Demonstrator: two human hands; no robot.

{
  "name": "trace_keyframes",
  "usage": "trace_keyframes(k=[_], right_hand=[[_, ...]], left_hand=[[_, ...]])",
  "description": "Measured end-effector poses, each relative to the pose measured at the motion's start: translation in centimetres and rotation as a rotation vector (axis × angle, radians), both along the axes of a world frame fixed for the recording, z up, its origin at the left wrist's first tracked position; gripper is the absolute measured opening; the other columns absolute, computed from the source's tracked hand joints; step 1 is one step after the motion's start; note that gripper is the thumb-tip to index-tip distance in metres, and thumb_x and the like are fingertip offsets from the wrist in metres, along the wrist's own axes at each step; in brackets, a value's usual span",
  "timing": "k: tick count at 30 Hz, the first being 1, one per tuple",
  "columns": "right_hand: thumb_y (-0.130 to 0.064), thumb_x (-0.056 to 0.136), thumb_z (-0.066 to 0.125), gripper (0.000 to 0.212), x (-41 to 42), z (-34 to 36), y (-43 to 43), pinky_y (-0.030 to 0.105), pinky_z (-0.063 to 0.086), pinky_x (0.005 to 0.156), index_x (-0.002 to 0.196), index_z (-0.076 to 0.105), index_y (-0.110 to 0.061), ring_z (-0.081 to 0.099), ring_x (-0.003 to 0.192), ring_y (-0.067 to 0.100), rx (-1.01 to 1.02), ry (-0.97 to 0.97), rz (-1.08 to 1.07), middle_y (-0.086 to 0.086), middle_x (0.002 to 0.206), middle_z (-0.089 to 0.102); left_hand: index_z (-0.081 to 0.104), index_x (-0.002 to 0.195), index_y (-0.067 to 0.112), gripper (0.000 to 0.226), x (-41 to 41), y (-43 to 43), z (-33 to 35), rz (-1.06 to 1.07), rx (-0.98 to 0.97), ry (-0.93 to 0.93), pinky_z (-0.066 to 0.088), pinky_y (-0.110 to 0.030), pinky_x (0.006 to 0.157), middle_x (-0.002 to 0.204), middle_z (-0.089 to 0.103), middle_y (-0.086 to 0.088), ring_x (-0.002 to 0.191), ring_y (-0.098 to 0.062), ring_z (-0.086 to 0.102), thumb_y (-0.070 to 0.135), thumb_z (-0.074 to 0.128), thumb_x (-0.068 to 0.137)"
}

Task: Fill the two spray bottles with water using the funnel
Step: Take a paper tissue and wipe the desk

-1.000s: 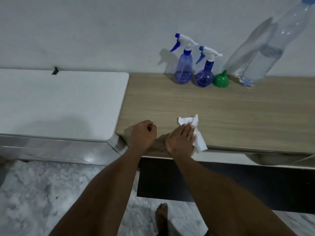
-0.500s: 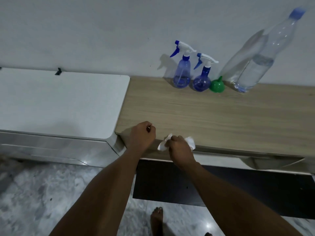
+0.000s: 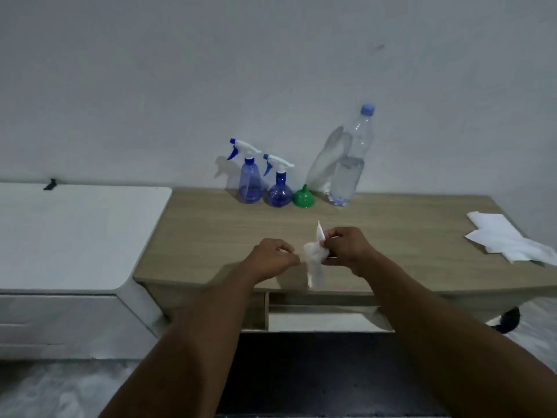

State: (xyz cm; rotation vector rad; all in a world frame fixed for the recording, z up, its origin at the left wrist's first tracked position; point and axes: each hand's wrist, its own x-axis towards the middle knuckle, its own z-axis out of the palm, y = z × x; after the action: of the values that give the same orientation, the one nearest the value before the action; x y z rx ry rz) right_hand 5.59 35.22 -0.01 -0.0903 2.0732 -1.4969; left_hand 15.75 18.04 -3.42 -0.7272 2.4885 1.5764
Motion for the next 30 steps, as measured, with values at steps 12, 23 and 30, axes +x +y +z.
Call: trace_keyframes(k=[12,23,30], right_hand=[[-0.009,0.089,0.067,0.003,-6.2,9.0,17.3,0.033,0.04,0.068,0.091,0.066,-0.01,0.065,0.075,0.02,-0.047,0.113,-0.207,0.009,0.088,0.07],[-0.009,0.087,0.064,0.015,-9.1,9.9,30.4,0.03,0.043,0.063,0.098,0.058,-0.018,0.065,0.063,0.018,-0.09,0.172,-0.423,0.007,0.082,0.068],[-0.005,0.088,0.058,0.017,-12.2,7.6,37.4,0.031,0.045,0.063,0.096,0.073,-0.007,0.06,0.068,0.017,0.056,0.185,-0.413,0.011,0.08,0.066]], left_hand=[[0.075,0.1,0.019,0.038,-9.3,18.1,6.0,-0.155,-0.039,0.271,0.059,-0.033,0.081,0.085,0.075,0.0,0.081,-0.013,0.071,0.031,0.09,0.067],[0.079,0.084,0.023,0.011,-15.9,30.7,7.0,-0.289,-0.07,0.366,0.058,-0.029,0.077,0.08,0.076,0.009,0.078,-0.009,0.071,0.029,0.084,0.077],[0.082,0.094,0.021,0.021,-21.5,36.4,6.8,-0.405,-0.03,0.335,0.043,-0.015,0.063,0.086,0.076,0.005,0.076,-0.005,0.065,0.033,0.084,0.077]])
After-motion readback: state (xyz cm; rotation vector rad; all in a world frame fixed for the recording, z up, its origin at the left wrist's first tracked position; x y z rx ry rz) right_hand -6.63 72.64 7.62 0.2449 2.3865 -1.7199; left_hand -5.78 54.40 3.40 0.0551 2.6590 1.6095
